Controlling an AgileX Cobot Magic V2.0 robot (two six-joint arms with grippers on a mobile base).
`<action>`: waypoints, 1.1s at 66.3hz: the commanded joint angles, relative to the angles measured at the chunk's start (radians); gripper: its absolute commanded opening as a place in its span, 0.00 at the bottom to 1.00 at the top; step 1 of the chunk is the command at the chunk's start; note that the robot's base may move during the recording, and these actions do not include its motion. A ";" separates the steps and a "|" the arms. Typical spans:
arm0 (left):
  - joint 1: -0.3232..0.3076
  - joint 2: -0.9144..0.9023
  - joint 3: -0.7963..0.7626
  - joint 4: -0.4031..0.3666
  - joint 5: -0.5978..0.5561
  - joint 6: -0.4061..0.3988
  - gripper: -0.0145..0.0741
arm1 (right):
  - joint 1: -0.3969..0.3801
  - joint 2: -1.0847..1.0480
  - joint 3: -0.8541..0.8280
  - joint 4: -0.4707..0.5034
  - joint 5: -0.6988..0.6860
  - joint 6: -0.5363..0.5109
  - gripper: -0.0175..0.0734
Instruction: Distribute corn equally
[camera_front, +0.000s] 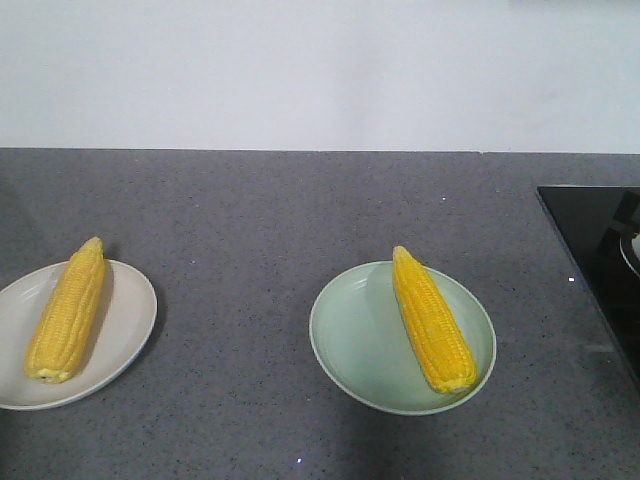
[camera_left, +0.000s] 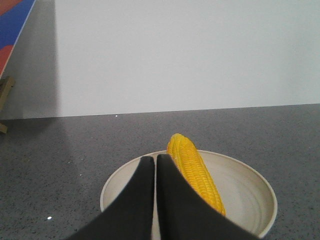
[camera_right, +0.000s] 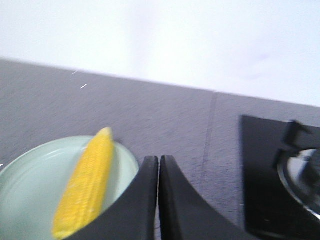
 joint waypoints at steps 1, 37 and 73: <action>0.003 -0.017 -0.016 -0.008 -0.073 -0.012 0.15 | -0.073 -0.080 0.076 0.024 -0.169 -0.010 0.18; 0.003 -0.017 -0.016 -0.009 -0.073 -0.012 0.15 | -0.020 -0.395 0.458 0.024 -0.353 -0.009 0.18; 0.003 -0.016 -0.016 -0.009 -0.073 -0.012 0.15 | -0.020 -0.393 0.496 -0.071 -0.390 0.037 0.18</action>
